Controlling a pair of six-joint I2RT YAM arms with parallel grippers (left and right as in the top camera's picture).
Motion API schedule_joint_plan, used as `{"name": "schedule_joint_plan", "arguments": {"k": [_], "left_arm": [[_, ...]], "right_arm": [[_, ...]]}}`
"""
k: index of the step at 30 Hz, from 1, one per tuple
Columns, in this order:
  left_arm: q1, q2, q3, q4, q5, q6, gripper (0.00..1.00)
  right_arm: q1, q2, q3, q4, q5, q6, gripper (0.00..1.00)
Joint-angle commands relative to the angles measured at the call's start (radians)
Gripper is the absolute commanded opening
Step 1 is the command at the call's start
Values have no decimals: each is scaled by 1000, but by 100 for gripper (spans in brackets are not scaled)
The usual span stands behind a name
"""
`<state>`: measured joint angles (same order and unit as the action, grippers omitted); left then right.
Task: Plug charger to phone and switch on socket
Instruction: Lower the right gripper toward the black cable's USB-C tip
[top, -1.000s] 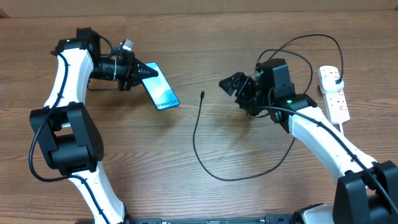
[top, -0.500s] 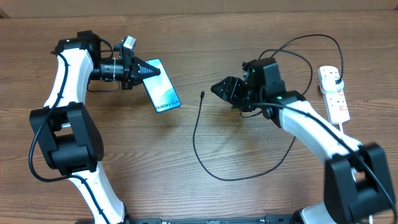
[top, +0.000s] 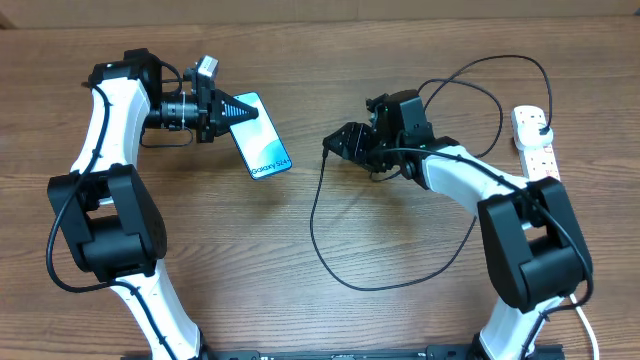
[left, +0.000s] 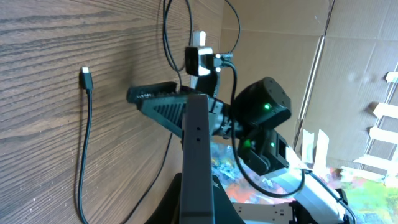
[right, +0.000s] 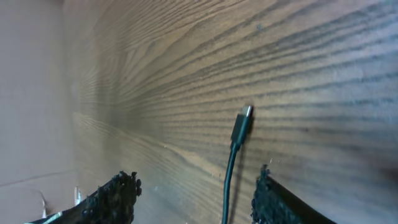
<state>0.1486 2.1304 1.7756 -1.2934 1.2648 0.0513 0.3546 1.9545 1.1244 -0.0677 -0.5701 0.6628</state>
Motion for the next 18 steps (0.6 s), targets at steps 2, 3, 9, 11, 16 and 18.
{"name": "schedule_joint_plan", "arguments": {"k": [2,3,9,11,16,18], "left_arm": [[6,-8,19,-1,63,-19,4],[6,-8,19,-1,63,-27,4],[6,-8,19,0,63,-51,4],[6,-8,19,0,63,-52,4],[6,-8,19,0,63,-52,4],[6,-8,19,0,63,-52,5]], "right_arm": [[35,56,22,36,0,-43,57],[40,61,22,39,5,-43,56],[57,73,22,41,76,-35,49],[61,80,22,44,100,-31,47],[78,130,22,66,106,15,44],[79,152,22,75,106,47,42]]}}
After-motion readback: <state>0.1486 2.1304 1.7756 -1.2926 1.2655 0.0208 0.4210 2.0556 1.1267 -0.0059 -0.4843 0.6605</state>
